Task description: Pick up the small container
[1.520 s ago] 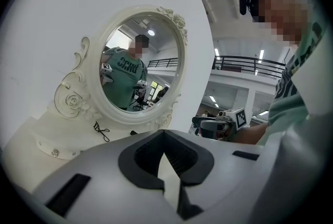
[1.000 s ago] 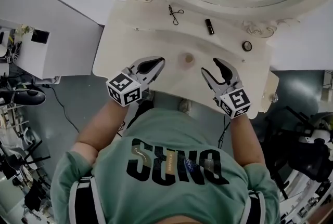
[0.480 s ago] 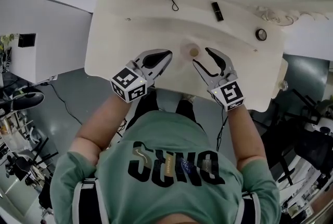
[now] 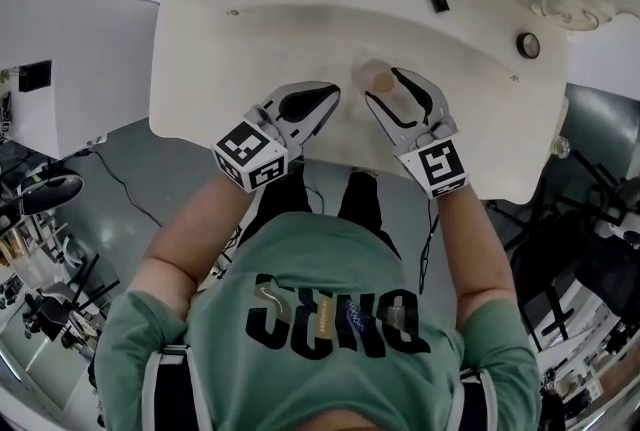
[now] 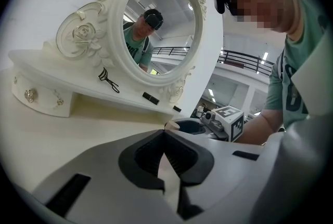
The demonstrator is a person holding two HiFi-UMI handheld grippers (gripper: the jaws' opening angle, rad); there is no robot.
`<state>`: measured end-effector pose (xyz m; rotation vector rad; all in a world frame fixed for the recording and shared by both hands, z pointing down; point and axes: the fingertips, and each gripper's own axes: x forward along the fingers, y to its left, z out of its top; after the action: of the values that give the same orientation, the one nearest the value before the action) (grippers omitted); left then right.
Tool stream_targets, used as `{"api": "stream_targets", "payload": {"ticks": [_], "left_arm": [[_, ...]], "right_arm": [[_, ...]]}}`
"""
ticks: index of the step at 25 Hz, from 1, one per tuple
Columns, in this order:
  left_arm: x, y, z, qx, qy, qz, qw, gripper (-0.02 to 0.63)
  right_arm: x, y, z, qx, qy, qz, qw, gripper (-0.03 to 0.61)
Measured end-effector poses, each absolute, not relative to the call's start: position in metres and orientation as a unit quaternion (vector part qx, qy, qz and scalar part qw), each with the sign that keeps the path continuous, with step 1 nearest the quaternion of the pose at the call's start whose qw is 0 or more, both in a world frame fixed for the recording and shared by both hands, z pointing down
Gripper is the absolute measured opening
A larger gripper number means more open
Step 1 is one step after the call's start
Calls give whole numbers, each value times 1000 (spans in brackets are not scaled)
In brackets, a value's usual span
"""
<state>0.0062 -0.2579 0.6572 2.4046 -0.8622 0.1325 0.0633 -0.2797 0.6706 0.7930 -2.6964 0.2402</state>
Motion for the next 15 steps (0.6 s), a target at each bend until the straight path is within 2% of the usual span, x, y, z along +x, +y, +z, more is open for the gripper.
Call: {"api": "stream_targets", "payload": {"ticks": [6, 8, 9, 15], "left_arm": [[4, -259, 661, 902, -322, 45, 285, 2], [1, -260, 661, 900, -325, 43, 286, 2], [0, -260, 660, 899, -327, 42, 287, 2], [-3, -266, 647, 904, -327, 39, 274, 2]], "right_arm": [[56, -291, 673, 289, -942, 84, 147, 219], [52, -289, 673, 281, -945, 79, 144, 158], [52, -288, 673, 279, -946, 79, 146, 149], [60, -286, 675, 282, -941, 84, 166, 144]]}}
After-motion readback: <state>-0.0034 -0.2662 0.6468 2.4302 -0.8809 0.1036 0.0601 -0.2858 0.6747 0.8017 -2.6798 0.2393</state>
